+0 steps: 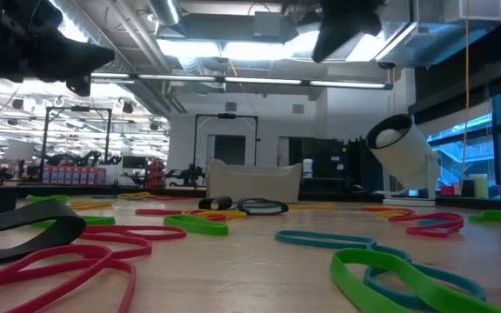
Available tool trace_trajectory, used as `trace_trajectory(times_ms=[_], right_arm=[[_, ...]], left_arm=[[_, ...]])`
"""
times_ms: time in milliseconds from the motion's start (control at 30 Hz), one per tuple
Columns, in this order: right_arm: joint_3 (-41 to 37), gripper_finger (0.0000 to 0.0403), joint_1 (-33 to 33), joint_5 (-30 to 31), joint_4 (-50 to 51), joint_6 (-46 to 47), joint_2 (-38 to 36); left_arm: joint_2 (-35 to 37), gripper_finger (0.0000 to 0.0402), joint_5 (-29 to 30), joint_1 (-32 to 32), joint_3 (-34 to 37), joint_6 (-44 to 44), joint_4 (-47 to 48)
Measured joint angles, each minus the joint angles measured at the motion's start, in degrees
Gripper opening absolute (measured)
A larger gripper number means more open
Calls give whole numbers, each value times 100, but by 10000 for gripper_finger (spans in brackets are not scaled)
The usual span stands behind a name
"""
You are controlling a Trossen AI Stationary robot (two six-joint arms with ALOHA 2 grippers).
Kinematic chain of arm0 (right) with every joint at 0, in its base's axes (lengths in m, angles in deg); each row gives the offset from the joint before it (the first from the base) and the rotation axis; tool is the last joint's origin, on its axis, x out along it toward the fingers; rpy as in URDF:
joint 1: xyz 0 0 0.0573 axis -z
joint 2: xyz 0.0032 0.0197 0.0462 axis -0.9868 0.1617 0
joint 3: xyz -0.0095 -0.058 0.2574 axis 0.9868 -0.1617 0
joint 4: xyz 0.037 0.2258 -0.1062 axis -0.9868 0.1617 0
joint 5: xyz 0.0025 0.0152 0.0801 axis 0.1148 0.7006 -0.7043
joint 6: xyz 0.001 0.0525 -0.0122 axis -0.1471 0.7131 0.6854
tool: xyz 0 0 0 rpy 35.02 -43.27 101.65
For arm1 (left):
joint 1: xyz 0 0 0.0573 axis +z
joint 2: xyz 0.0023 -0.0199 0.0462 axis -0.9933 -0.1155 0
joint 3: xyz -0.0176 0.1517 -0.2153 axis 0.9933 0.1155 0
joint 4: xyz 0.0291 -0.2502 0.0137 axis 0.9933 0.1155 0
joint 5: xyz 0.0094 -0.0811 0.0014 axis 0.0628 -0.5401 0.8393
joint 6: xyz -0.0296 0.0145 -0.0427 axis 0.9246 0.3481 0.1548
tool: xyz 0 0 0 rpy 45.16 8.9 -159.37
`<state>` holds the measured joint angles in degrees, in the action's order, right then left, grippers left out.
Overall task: Pick and place rubber bands into bin
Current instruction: Put the yellow rubber band into the gray bin
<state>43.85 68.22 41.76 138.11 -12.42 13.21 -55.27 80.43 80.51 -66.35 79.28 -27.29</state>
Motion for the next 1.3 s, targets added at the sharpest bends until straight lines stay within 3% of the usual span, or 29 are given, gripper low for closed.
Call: trace_trajectory(times_ms=[133,267,400,533,700,867,1000,1167,1300], right_arm=[[-1501,3,-310,-36,-1360,29,-804],[-2776,5,-488,-69,-2430,-185,-1615],[-3797,2,-507,-111,-3352,-1132,-2444],[-4523,2,-333,-584,-4117,-2438,-3205],[-5202,2,134,-1478,-4947,-3061,-3957],[-5752,2,592,-2476,-5628,-3615,-4270],[-5930,2,787,-2525,-5653,-3575,-4293],[-5947,2,818,-2529,-5636,-2982,-4291],[-5947,2,818,-2530,-5588,-2926,-4289]], left_arm=[[-391,3,203,-133,-334,-2,10],[-1293,3,495,-315,-857,-4,134],[-2594,3,768,-525,-1653,-2,476],[-3889,3,1173,-655,-2671,238,1010],[-5085,3,1766,-623,-3862,1261,1686],[-5888,3,1926,-471,-4783,1762,2691],[-6258,5,2052,-210,-5104,2454,3170],[-6484,24,1437,130,-5141,3317,3283],[-6776,60,1299,268,-5139,3897,3679]])
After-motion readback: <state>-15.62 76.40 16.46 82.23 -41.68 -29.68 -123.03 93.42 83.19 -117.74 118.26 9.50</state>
